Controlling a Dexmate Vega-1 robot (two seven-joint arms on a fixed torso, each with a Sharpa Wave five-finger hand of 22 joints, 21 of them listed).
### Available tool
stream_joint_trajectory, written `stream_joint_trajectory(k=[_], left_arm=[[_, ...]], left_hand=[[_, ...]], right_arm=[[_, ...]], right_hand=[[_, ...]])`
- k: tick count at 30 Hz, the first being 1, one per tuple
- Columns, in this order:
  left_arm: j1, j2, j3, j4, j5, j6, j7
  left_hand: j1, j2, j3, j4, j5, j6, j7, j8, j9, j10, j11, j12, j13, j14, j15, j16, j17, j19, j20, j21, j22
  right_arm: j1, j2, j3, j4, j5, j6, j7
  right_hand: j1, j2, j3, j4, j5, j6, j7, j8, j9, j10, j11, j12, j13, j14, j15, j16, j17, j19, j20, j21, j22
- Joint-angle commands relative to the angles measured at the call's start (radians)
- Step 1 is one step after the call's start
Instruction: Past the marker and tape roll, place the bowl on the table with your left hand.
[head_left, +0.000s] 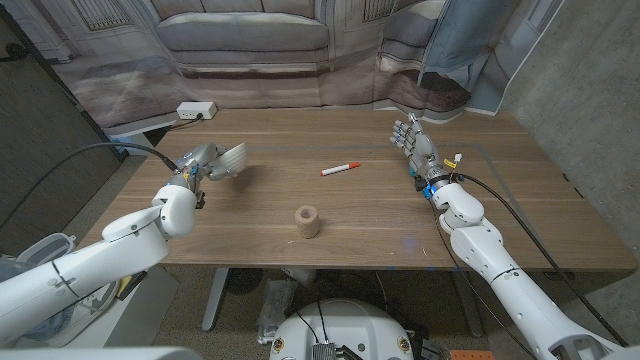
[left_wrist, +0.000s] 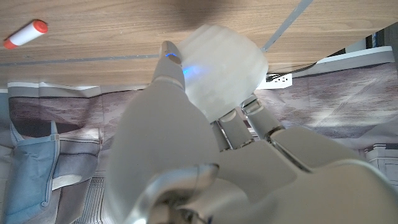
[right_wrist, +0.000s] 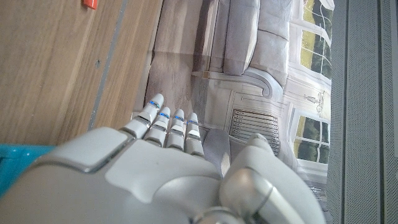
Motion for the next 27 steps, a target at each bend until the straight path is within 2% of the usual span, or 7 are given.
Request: stream_joint_trajectory(k=[1,27], left_arm=[[0.052,0.017,-0.033,-0.036,-0.011,0.029,0.014],[0.126,0.045,-0.084,-0.075,-0.027,0.054,0.024]], left_hand=[[0.036,0.042,0.014,0.010,0.005,0.138,0.036,0.038,0.071,0.033,-0.018,0.006,0.097,0.036,-0.065,0.001,0.070,-0.006,-0.099,0.010,-0.001],[0.033,0.039,0.016,0.011,0.004,0.135,0.040,0.042,0.069,0.040,-0.022,0.000,0.099,0.038,-0.064,-0.008,0.081,-0.014,-0.096,0.025,-0.004]], right_arm=[[0.001,-0.004,-0.003,0.000,0.005,0.004,-0.001],[-0.003,-0.003,-0.001,-0.005,0.006,0.017,-0.022]], right_hand=[[0.003,0.008,-0.001,0.001,0.001,0.005,0.003,0.002,0.002,0.008,-0.001,-0.003,0.006,0.005,0.000,-0.001,0.006,0.006,-0.033,-0.007,0.004],[0.002,0.008,-0.003,0.001,0.001,0.005,0.005,0.002,0.002,0.008,0.000,-0.003,0.006,0.007,0.000,-0.001,0.006,0.010,-0.033,-0.012,0.005]])
